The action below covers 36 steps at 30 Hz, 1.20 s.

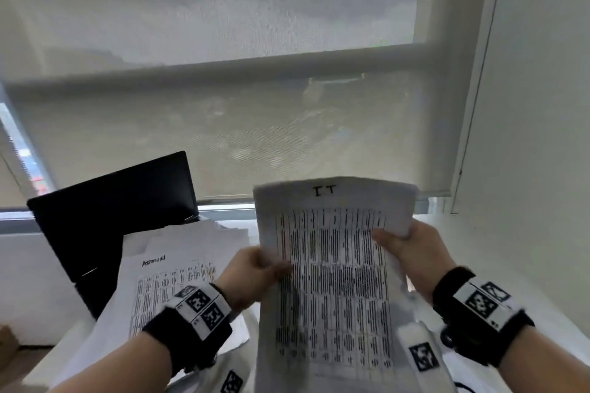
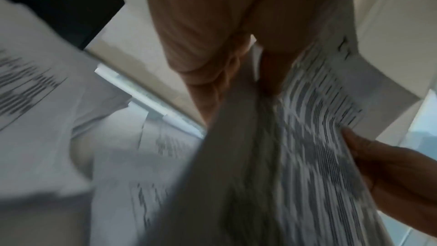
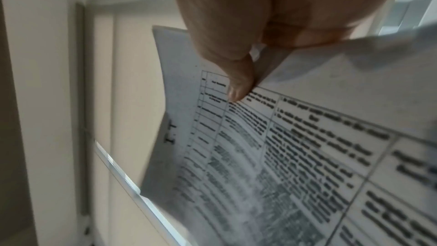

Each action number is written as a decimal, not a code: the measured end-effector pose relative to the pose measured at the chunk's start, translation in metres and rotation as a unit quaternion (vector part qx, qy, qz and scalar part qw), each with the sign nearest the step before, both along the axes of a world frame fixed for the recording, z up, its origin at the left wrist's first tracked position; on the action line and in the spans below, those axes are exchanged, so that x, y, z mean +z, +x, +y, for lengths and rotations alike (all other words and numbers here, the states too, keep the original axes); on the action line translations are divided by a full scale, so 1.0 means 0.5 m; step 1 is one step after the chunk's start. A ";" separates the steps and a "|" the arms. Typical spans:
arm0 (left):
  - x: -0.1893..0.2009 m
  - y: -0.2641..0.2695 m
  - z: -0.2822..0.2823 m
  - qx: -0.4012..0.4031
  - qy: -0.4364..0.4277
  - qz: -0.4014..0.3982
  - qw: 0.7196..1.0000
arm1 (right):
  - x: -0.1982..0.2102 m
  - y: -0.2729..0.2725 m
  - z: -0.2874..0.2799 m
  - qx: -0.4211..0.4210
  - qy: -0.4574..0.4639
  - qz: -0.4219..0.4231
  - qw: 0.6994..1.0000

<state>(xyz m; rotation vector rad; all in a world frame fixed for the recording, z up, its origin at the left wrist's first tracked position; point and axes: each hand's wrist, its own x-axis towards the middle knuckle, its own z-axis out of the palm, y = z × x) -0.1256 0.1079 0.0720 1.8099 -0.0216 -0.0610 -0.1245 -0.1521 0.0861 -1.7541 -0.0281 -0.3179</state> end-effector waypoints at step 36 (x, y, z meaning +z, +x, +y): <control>-0.151 0.139 0.057 -0.118 0.522 0.121 0.836 | -0.169 0.136 -0.136 -0.149 -0.501 0.334 0.785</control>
